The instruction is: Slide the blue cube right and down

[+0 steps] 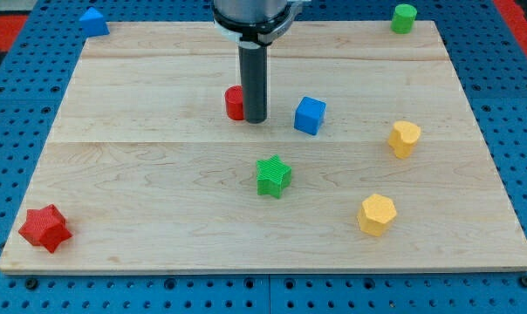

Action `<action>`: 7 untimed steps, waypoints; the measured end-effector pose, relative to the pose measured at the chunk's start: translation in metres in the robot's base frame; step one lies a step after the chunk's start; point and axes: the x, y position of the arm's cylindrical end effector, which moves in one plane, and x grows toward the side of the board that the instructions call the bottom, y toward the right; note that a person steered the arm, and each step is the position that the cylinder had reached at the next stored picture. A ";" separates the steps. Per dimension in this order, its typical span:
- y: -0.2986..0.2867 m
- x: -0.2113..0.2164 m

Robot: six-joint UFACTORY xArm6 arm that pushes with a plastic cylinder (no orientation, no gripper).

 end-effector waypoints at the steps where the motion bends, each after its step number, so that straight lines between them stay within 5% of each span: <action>1: 0.035 -0.017; 3: 0.060 0.018; 5: 0.073 -0.035; 7: 0.089 0.006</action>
